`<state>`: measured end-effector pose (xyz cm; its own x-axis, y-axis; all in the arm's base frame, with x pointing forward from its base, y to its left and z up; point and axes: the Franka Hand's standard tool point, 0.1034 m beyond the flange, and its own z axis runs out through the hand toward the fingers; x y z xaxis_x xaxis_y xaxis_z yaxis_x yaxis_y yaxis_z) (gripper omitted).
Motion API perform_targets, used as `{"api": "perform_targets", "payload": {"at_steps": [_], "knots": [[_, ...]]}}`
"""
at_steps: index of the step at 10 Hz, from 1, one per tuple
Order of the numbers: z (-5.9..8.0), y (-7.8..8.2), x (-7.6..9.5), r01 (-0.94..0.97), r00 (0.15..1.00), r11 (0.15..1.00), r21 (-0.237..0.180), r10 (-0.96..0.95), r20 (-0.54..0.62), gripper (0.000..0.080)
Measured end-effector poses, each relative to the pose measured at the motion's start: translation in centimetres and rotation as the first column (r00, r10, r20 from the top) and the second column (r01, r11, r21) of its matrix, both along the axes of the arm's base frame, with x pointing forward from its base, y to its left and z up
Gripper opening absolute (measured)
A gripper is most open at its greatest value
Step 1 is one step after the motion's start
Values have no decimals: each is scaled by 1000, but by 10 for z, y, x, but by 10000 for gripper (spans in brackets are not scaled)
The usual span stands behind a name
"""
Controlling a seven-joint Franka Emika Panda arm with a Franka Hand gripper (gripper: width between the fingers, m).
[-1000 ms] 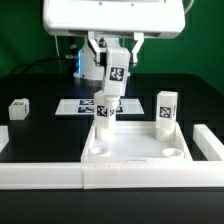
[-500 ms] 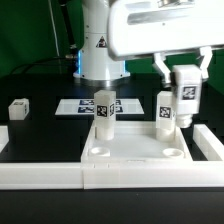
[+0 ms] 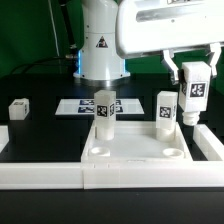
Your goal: Assemble square table
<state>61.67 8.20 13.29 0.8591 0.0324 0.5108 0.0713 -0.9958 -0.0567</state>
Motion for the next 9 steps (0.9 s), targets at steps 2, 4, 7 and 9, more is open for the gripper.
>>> {"api": "perform_targets", "payload": {"at_steps": [2,4,7,9], "knots": [[-12,-19,-2,-11,1000,1000,-29,12,20,292],[-15,-24,2,-14,1000,1000,-27,14,21,292],[-25,-16,0,-23,1000,999,-22,24,5,292],[-33,-10,-3,-33,999,999,-22,32,-6,292]]}}
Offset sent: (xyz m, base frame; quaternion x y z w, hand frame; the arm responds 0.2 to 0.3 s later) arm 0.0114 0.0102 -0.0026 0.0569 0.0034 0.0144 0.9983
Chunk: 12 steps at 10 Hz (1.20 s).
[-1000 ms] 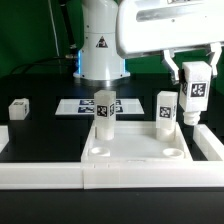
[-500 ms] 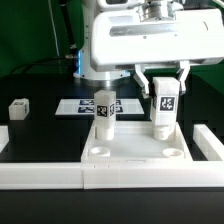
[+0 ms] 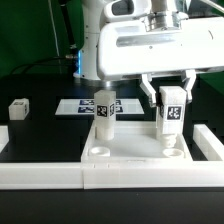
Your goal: Assemble square table
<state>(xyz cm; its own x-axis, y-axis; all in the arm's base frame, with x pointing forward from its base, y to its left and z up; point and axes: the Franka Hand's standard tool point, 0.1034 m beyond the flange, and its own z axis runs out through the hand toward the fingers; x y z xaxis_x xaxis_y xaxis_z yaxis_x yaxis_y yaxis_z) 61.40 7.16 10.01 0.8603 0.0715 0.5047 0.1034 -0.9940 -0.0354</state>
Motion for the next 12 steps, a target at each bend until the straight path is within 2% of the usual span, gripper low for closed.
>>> {"api": "perform_targets", "payload": {"at_steps": [3,10,12], "knots": [[-8,1,-3,-2,1000,1000,0,2,-11,292],[-9,7,2,-9,1000,1000,1,9,-3,292],[-14,8,2,-10,1000,1000,1,10,-9,292]]}}
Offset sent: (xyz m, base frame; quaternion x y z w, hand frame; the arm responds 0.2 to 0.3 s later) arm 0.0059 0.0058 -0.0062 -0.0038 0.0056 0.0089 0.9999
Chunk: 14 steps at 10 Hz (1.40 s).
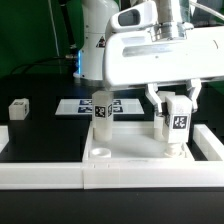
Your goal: Assemble square table
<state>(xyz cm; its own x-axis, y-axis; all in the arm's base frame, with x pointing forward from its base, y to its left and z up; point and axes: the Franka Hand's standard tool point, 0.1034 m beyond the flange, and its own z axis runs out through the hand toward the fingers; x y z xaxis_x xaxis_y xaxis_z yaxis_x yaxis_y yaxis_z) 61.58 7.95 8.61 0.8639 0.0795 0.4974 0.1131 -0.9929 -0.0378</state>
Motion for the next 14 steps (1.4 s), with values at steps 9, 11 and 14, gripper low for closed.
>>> {"api": "perform_targets", "payload": {"at_steps": [9,11,14], "knots": [[-10,2,1,1,1000,1000,-1,-1,8,305],[-10,2,1,1,1000,1000,-1,-1,8,610],[-10,2,1,1,1000,1000,-1,-1,8,647]]}}
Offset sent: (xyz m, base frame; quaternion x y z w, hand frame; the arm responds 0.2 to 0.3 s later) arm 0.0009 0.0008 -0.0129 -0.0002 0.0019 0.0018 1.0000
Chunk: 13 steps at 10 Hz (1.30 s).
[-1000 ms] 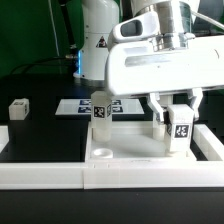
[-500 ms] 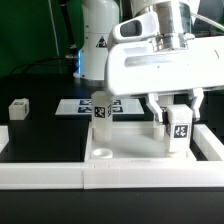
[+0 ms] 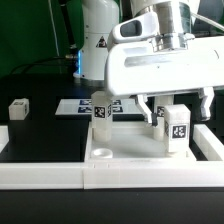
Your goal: Assemble square table
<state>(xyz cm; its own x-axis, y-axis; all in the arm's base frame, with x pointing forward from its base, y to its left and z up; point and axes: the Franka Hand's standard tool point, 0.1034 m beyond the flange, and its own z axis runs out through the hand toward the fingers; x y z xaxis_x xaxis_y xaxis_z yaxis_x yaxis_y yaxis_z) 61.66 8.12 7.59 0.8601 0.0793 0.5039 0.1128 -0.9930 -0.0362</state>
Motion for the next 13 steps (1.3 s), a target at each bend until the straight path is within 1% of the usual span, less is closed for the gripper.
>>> {"api": "perform_targets", "payload": {"at_steps": [5,6,7,8,9,10,11,12,13], "knots": [[1,-1,1,1,1000,1000,0,-1,-5,648],[6,1,2,5,997,1000,6,-5,-75,648],[19,0,9,14,991,1000,6,-13,-136,648],[23,-8,15,22,992,1000,-4,-22,-127,648],[16,-12,10,26,985,1000,-5,-26,-169,648],[12,-8,5,21,961,1000,5,-19,-275,648],[13,-5,9,16,942,1000,12,-11,-335,648],[11,-4,10,15,926,1000,15,-8,-378,648],[9,-1,3,23,891,999,22,-11,-454,648]]}}
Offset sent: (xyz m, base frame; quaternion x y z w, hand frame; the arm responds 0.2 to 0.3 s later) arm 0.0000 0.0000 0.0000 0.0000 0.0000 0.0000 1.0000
